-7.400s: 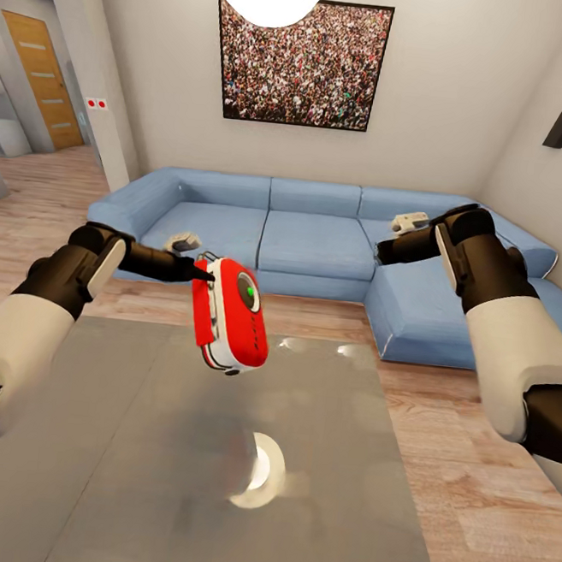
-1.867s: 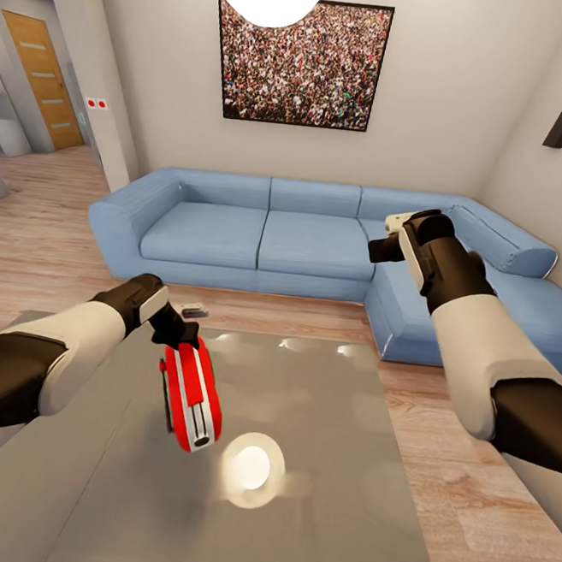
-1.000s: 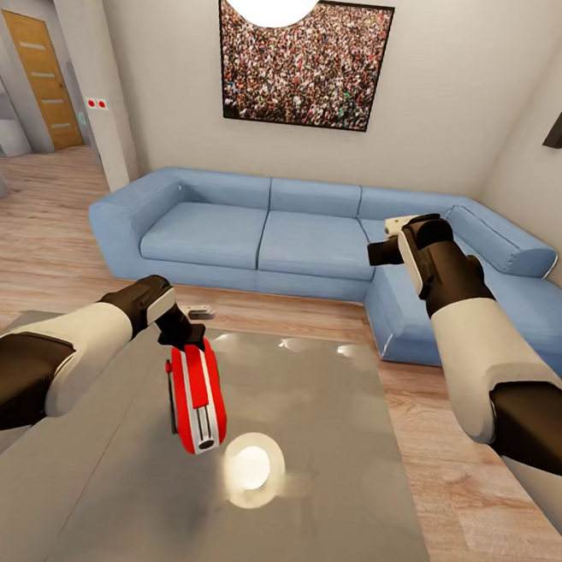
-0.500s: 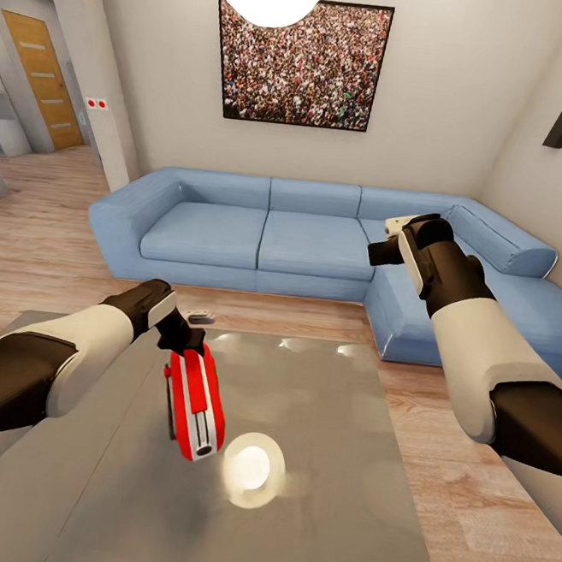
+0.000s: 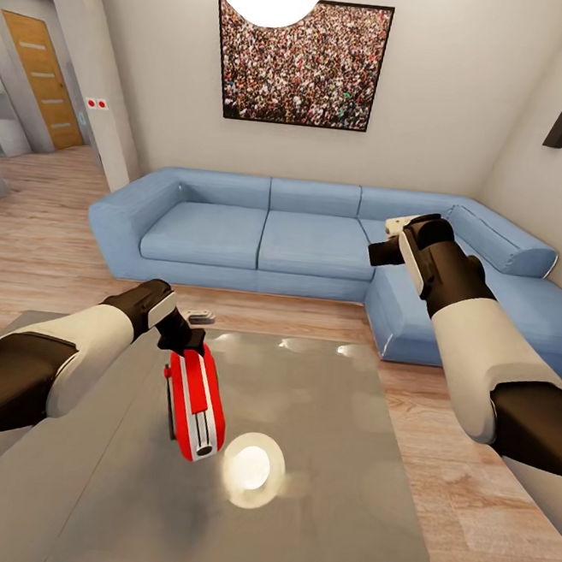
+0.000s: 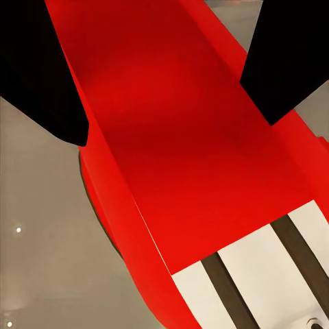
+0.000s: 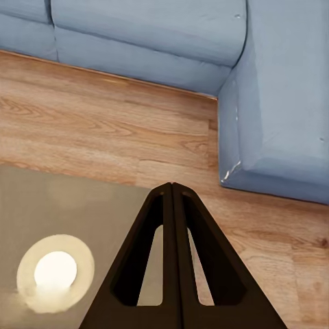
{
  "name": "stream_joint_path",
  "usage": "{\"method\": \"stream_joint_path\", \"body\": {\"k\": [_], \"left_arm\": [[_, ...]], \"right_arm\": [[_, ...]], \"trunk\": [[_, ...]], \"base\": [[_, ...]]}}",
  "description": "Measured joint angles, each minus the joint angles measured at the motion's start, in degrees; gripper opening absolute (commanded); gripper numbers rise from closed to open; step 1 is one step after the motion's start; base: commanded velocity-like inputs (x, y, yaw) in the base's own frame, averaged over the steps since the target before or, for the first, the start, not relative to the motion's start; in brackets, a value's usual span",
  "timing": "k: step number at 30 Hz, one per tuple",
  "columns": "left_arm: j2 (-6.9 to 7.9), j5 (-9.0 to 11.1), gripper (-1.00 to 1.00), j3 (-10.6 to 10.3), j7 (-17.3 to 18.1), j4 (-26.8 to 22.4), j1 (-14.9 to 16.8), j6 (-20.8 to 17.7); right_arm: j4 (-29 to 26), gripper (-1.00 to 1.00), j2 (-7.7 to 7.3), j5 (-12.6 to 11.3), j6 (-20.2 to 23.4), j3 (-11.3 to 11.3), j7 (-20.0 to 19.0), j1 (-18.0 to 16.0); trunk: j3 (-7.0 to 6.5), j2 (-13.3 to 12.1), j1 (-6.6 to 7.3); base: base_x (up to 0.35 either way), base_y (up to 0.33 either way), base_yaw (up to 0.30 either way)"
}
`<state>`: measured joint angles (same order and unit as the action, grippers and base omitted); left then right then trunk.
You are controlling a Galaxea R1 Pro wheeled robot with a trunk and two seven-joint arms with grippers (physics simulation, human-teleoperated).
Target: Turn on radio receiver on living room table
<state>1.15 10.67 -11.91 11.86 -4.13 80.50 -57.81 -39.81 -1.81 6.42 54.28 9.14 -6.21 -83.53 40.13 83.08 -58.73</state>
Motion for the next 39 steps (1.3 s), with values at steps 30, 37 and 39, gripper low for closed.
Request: {"method": "stream_joint_path", "body": {"k": [30, 37, 39], "left_arm": [[0.08, 0.0, -1.0, 0.0, 0.4, 0.8, -1.3, 0.2], [0.06, 0.0, -1.0, 0.0, 0.4, 0.8, -1.3, 0.2], [0.07, 0.0, -1.0, 0.0, 0.4, 0.8, -1.3, 0.2]], "right_arm": [[-0.1, -1.0, -0.04, -0.1, -0.1, 0.0, -0.1, 0.0], [-0.1, -1.0, -0.04, -0.1, -0.1, 0.0, -0.2, 0.0], [-0.1, -1.0, -0.05, -0.1, -0.1, 0.0, -0.2, 0.0]], "trunk": [[0.0, 0.0, 0.0], [0.0, 0.0, 0.0], [0.0, 0.0, 0.0]], "base": [[0.0, 0.0, 0.0], [0.0, 0.0, 0.0], [0.0, 0.0, 0.0]]}}
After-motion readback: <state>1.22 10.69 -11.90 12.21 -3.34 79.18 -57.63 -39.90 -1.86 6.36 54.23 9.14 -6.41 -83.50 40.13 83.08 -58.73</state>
